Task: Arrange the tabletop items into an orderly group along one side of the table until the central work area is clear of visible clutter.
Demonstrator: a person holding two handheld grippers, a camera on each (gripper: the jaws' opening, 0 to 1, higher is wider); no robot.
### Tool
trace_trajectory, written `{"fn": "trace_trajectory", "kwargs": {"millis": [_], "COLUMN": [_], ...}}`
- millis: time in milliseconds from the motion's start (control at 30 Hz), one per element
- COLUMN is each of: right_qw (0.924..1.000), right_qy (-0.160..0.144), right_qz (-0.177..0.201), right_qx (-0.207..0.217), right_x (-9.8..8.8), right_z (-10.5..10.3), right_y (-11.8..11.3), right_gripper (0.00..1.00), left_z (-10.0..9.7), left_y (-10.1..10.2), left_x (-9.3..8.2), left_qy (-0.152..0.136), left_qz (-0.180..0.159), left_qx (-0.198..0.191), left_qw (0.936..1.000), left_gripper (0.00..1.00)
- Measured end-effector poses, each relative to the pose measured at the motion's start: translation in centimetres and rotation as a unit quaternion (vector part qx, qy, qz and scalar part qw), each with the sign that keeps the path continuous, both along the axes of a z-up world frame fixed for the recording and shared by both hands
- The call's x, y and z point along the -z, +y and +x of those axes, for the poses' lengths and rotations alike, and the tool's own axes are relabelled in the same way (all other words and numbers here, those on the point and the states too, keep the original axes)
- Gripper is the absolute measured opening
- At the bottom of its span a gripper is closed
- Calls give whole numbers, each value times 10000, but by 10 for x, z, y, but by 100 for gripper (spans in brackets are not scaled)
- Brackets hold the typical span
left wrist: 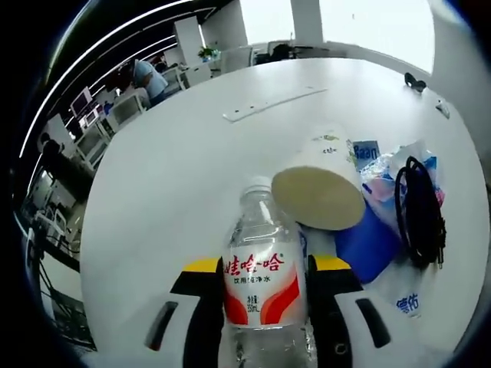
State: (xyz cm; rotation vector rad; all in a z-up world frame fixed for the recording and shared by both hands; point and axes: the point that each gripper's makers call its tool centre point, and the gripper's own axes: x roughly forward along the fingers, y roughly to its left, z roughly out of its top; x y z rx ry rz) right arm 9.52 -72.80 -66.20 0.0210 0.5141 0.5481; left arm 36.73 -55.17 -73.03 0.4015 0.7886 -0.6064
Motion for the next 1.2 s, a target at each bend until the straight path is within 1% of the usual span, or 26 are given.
{"fn": "trace_trajectory", "kwargs": {"millis": [133,300,400,533,633,700,867,967,1067,1200], "right_qw": [10000,10000,10000,10000,10000,10000,10000,10000,10000,9999], "right_qy": [11,18,0,15,18,28,28,42,51,66], "right_qz": [2,8,-12,-3,-10,-11,-11,-21,-22,-29], "right_qx": [-1,-1,-17,-29,-60,-70,-74,-76,-81,-93], "right_x": [0,0,0,0,0,1,1,1,2,2], "right_z": [0,0,0,-1,-1,-1,-2,-2,-2,-3], "right_y": [0,0,0,1,2,2,2,2,2,3], "right_gripper": [89,89,89,89,89,89,89,89,89,89], "left_z": [-1,-2,-3,0,0,2,6,6,9,12], "left_y": [0,3,6,11,14,18,24,25,26,26], "left_x": [-2,-4,-10,-20,-25,-29,-37,-39,-49,-56], "left_qy": [-13,-59,-107,-226,-249,-339,-434,-466,-571,-629], "left_qz": [-28,-79,-179,-348,-381,-416,-496,-512,-614,-694], "left_qx": [4,-22,-74,-237,-251,-289,-368,-376,-436,-480], "left_qw": [10000,9999,9998,9989,9986,9981,9971,9969,9955,9944], "left_gripper": [40,39,39,39,38,38,38,39,39,39]}}
